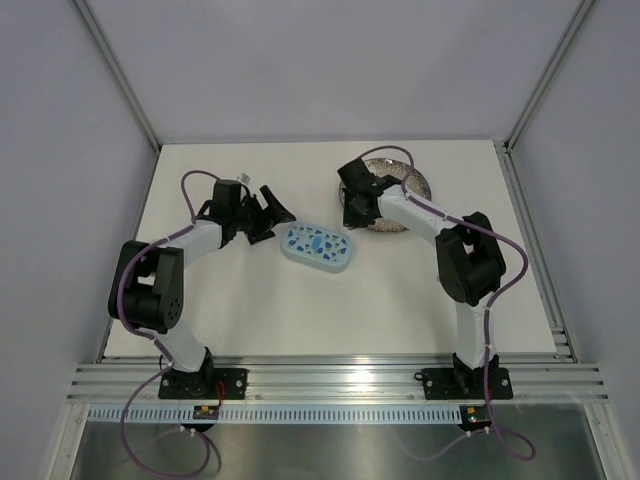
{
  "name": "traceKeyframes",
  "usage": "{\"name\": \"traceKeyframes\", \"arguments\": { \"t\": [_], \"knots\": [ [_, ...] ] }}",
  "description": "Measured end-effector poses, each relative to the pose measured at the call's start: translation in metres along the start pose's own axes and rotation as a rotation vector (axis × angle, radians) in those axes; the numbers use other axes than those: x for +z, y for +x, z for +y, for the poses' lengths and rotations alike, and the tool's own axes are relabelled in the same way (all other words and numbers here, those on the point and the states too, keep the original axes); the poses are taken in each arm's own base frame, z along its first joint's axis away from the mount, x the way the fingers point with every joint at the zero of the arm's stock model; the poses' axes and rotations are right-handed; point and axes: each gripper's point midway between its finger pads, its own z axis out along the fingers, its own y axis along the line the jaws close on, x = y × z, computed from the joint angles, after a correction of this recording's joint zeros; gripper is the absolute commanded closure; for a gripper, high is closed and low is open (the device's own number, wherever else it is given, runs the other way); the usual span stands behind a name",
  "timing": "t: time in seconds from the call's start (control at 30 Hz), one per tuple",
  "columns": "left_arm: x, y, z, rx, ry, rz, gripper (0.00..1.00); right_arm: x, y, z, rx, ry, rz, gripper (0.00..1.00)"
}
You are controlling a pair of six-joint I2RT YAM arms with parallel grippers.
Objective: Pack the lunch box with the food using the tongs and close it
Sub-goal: Close the box lid on the packing box.
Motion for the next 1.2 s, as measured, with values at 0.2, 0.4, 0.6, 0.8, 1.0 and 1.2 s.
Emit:
{"name": "traceKeyframes", "arguments": {
  "t": [0.2, 0.4, 0.6, 0.8, 1.0, 1.2],
  "knots": [
    [-0.026, -0.011, -0.009, 0.053, -0.032, -0.068, 0.09, -0.045, -0.028, 0.007, 0.008, -0.031, -0.115, 1.00],
    [-0.051, -0.027, -0.028, 0.114, -0.030, -0.150, 0.09, -0.066, -0.018, 0.049, -0.054, -0.115, -0.139, 1.00],
    [-0.054, -0.025, -0.024, 0.124, -0.054, -0.140, 0.09, -0.034, 0.022, 0.082, -0.110, -0.170, -0.042, 1.00],
    [-0.060, -0.020, -0.018, 0.133, -0.089, -0.126, 0.09, -0.007, 0.035, 0.079, -0.100, -0.152, 0.005, 1.00],
    [-0.076, -0.022, -0.023, 0.147, -0.104, -0.147, 0.09, -0.013, 0.040, 0.082, -0.121, -0.144, 0.023, 1.00],
    [-0.104, -0.032, -0.037, 0.177, -0.105, -0.214, 0.08, -0.043, 0.005, 0.126, -0.136, -0.229, -0.061, 1.00]
  ]
}}
